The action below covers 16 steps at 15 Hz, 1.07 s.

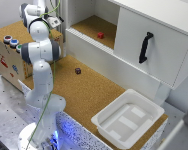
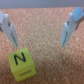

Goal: Place the yellow block on top of the drawer

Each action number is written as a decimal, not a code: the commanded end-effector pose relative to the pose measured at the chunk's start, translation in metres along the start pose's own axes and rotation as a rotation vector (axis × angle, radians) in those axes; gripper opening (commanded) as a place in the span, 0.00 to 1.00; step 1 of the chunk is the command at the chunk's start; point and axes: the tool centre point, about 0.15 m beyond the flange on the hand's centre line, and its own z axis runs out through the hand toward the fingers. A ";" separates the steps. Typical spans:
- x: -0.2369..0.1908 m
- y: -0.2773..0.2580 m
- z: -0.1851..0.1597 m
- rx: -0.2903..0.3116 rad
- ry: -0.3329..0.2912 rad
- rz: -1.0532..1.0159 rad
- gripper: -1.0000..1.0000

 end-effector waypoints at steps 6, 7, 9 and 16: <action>0.015 0.009 -0.049 -0.022 -0.039 0.091 1.00; 0.009 0.008 -0.050 -0.027 -0.031 0.120 1.00; -0.008 0.005 -0.051 -0.042 -0.034 0.204 1.00; -0.097 -0.015 -0.053 -0.114 -0.046 0.628 1.00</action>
